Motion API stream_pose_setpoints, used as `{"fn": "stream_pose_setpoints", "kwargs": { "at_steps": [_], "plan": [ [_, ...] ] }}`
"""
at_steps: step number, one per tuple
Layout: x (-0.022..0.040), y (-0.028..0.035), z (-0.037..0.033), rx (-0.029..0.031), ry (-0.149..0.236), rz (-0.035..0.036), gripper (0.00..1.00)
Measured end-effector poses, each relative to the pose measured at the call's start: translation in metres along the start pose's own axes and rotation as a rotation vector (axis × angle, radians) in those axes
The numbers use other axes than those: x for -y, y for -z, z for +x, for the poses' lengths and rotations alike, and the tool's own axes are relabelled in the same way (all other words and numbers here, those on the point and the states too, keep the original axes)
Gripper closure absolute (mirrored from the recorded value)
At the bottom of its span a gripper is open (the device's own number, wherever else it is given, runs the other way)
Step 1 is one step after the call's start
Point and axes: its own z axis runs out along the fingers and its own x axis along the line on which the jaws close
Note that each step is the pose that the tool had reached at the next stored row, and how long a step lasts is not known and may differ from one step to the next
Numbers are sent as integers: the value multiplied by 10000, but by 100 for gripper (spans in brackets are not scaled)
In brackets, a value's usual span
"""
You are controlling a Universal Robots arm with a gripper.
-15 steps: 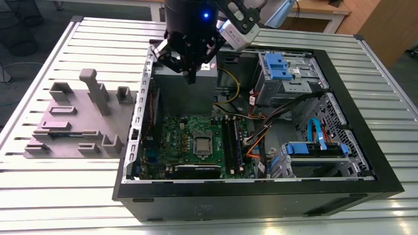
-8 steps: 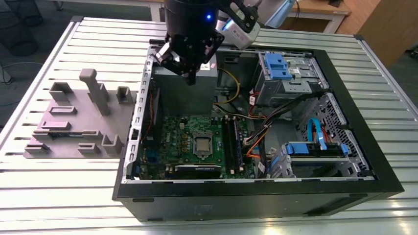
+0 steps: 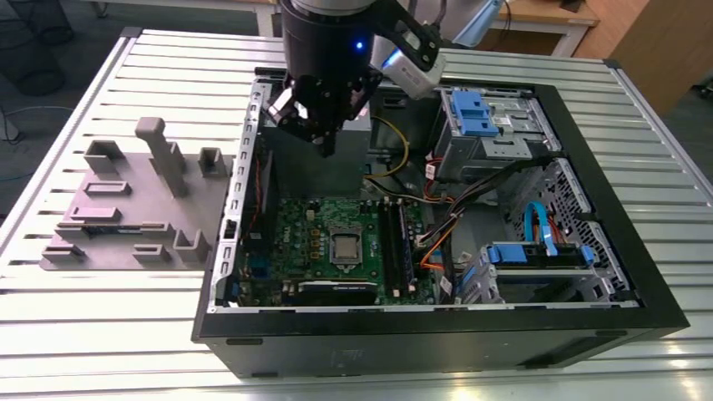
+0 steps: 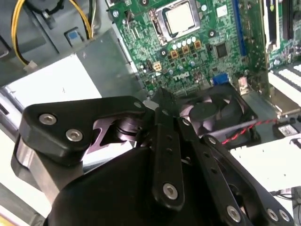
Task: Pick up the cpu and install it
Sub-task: 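Install the first cpu locking lever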
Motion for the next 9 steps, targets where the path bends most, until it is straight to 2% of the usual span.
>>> {"fn": "stream_pose_setpoints", "kwargs": {
  "at_steps": [3,9],
  "plan": [
    [9,-27,-9,-17,367,-6,90],
    [12,-86,-9,-66,1445,-24,90]
  ]
}}
